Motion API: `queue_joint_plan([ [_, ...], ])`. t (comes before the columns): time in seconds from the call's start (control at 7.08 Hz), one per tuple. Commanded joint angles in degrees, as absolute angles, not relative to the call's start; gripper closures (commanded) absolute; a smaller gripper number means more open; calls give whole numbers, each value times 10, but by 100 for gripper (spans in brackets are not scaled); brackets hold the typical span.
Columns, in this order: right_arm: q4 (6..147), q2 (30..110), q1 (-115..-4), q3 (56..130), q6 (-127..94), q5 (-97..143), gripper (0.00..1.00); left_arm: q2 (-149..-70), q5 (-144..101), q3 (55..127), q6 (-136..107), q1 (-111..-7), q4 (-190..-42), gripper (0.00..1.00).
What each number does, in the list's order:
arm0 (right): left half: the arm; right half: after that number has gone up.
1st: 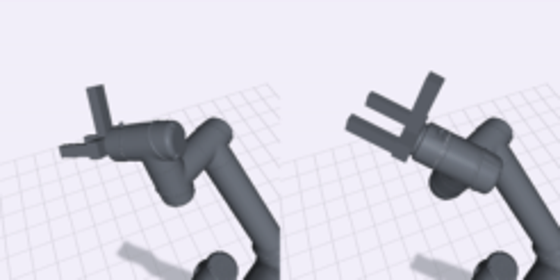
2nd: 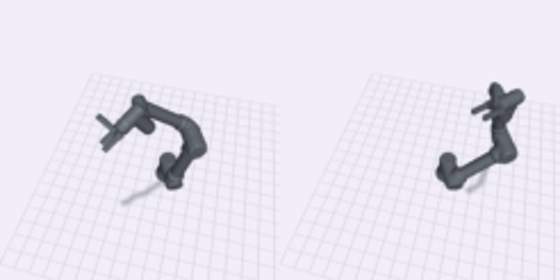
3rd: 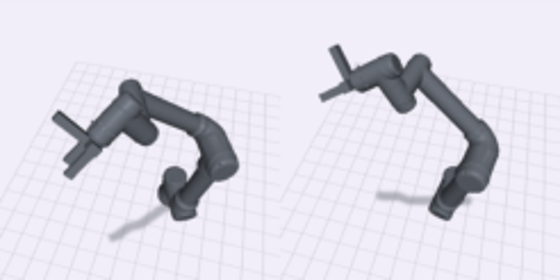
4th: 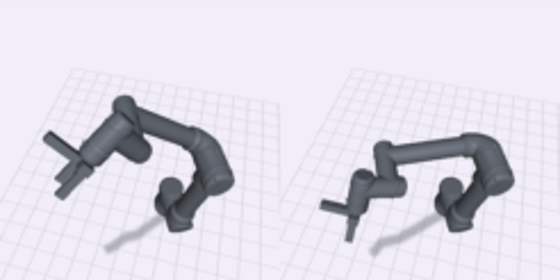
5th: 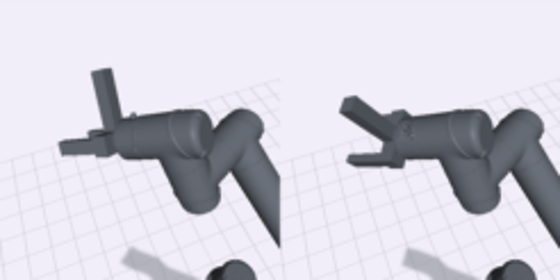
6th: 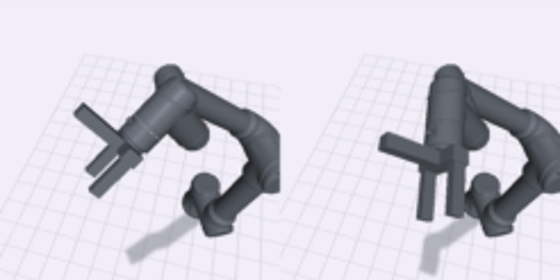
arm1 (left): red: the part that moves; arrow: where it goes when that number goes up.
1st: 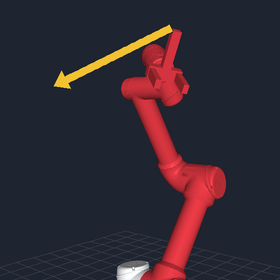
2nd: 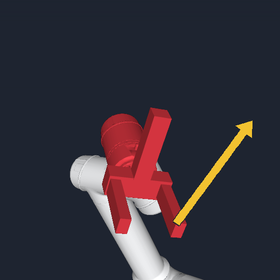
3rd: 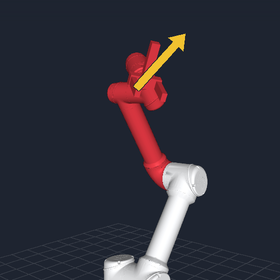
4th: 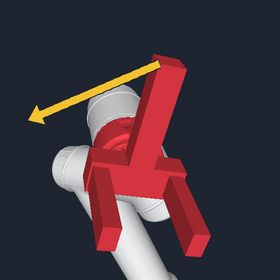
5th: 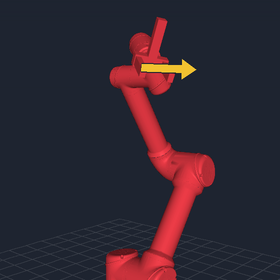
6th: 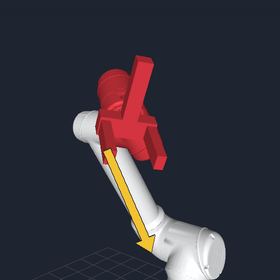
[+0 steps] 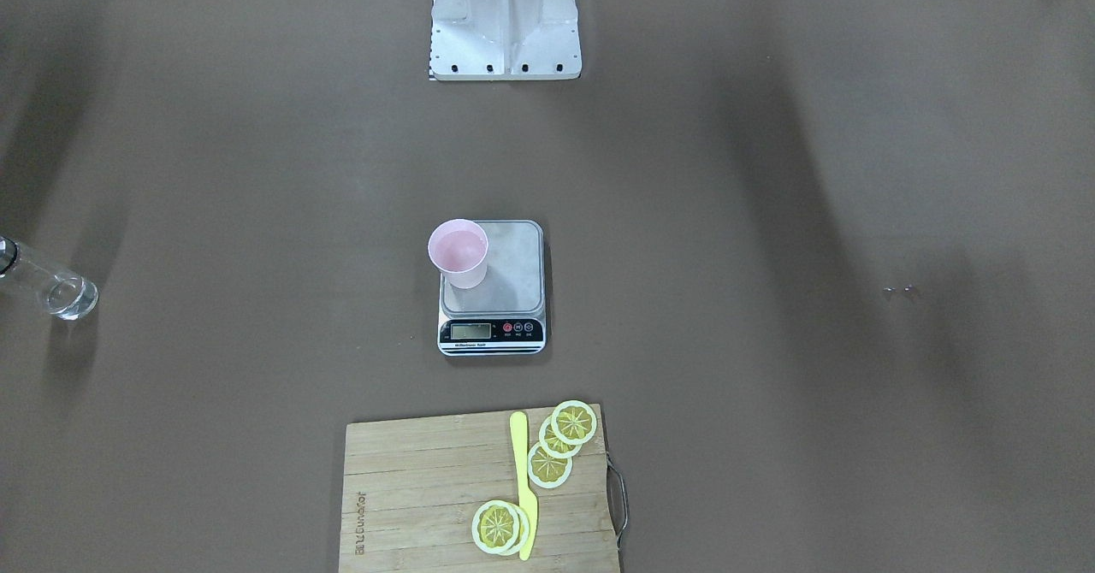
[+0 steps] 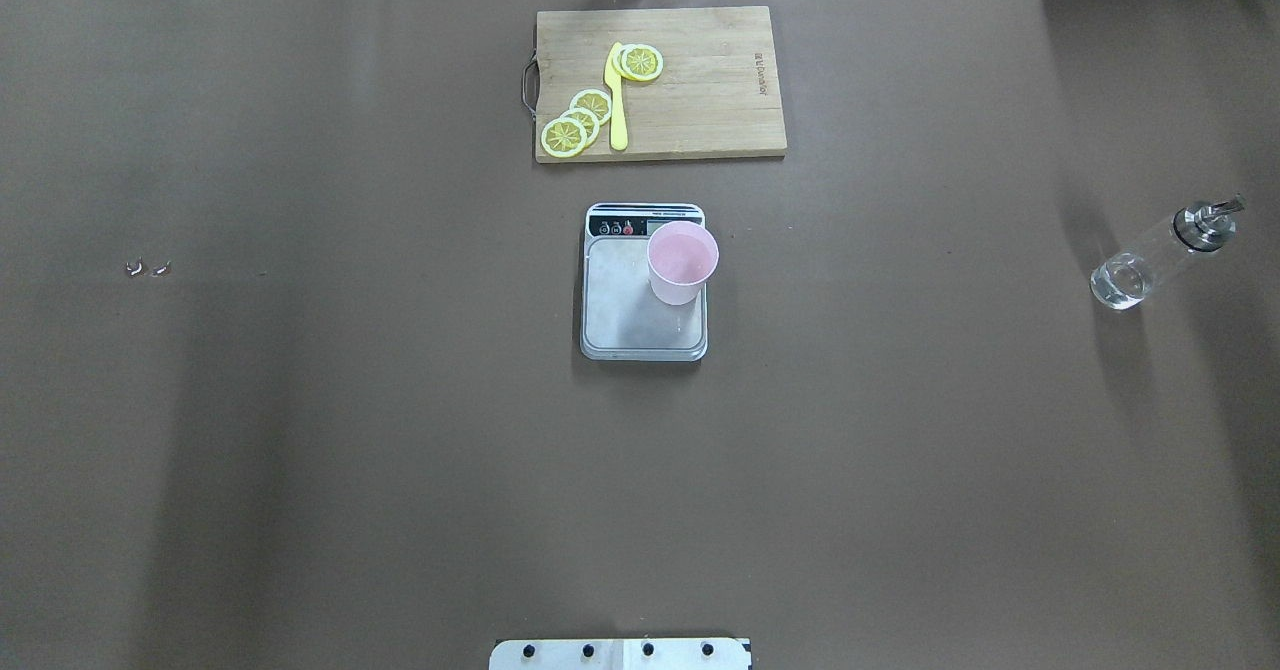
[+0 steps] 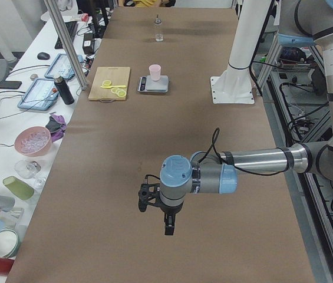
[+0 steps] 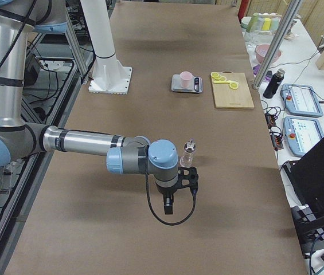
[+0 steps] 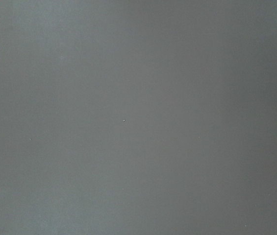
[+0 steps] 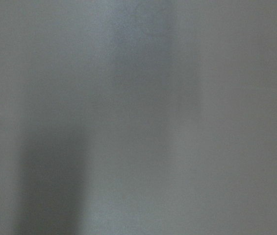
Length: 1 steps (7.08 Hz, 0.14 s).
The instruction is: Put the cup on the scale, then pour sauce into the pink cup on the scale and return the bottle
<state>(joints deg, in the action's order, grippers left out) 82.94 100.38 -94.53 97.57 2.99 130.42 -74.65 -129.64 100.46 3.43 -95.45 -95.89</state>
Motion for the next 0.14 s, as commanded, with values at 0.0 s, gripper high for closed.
queue_joint_plan([
  [0.0, 826, 1004, -945, 973, 19, 1303, 0, -747, -1296, 1005, 34, -954, -959, 0],
])
